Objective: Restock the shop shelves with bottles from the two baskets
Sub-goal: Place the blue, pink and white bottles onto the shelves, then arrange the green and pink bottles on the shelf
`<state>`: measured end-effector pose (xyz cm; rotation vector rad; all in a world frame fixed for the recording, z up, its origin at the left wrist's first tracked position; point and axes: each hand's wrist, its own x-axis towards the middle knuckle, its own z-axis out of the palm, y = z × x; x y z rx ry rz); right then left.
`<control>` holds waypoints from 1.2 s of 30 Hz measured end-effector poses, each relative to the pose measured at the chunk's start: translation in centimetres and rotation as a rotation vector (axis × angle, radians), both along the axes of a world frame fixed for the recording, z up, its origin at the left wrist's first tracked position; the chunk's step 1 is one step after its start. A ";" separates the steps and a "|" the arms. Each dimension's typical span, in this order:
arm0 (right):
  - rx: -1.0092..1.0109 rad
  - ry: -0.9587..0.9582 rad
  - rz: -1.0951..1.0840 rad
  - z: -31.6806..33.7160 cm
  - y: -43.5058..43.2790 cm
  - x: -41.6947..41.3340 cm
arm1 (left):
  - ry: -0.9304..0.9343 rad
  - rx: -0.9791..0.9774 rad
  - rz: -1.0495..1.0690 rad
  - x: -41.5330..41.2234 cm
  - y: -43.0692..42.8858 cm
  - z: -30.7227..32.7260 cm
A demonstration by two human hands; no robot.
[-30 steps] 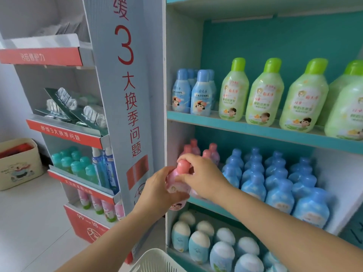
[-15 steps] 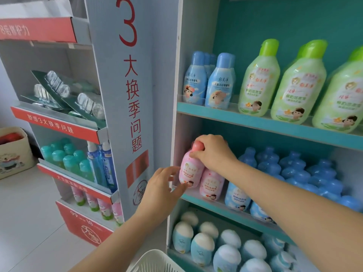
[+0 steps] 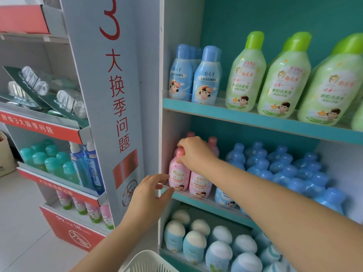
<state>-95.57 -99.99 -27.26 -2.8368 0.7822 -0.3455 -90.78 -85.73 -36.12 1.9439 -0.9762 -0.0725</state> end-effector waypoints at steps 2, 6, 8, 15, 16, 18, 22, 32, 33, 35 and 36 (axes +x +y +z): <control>-0.032 -0.097 -0.004 0.3 0.5 -0.7 | 0.018 -0.005 -0.001 -0.5 0.3 0.3; 0.053 -0.403 -0.025 0.2 1.7 -4.9 | 0.060 -0.066 -0.044 -2.2 0.4 0.8; 0.077 -0.450 -0.032 -0.4 2.2 -8.2 | 0.071 -0.085 -0.088 -3.5 0.0 0.7; 0.089 -0.423 -0.232 -1.3 2.8 -20.7 | 0.166 -0.068 -0.269 -10.6 -1.5 0.0; 0.094 -0.432 -0.270 -1.3 3.0 -22.4 | 0.156 -0.061 -0.296 -11.7 -1.7 0.0; 0.092 -0.437 -0.341 -1.2 3.5 -25.7 | 0.141 -0.044 -0.345 -13.9 -2.0 0.1; 0.062 -0.410 -0.475 -1.2 5.5 -32.6 | 0.109 -0.006 -0.439 -18.8 -2.1 0.7; 0.079 -0.418 -0.730 -2.3 11.3 -48.1 | 0.017 0.042 -0.597 -30.6 0.1 1.1; 0.082 -0.428 -0.745 -2.6 11.6 -49.3 | 0.009 0.043 -0.601 -31.7 0.2 1.0; 0.079 -0.442 -0.762 -3.2 12.1 -51.7 | -0.006 0.053 -0.619 -33.7 0.5 0.8; 0.075 -0.441 -0.768 -3.6 12.3 -52.8 | -0.017 0.058 -0.630 -34.6 0.6 0.7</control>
